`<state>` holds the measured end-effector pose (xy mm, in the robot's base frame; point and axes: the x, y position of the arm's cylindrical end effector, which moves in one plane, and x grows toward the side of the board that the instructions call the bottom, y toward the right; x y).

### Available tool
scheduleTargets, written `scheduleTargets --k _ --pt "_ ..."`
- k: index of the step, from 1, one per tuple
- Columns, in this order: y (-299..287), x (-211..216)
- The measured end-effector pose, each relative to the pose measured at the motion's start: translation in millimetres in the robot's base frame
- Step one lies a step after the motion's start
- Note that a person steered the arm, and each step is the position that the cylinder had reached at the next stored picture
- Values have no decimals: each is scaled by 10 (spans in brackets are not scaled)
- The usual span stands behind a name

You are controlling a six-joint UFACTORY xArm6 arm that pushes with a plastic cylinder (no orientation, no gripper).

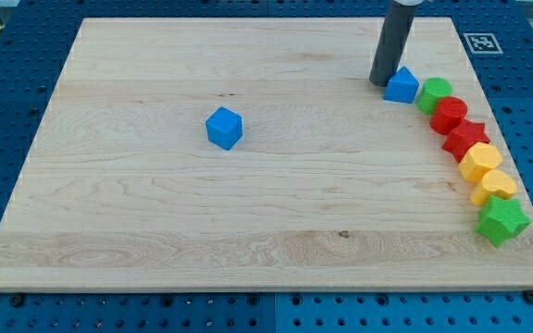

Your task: Move the blue triangle on top left side of the green circle

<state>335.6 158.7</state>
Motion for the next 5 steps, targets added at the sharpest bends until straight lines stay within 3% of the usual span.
scheduleTargets --k 2,5 --pt "-243 332" --pt "-90 145"
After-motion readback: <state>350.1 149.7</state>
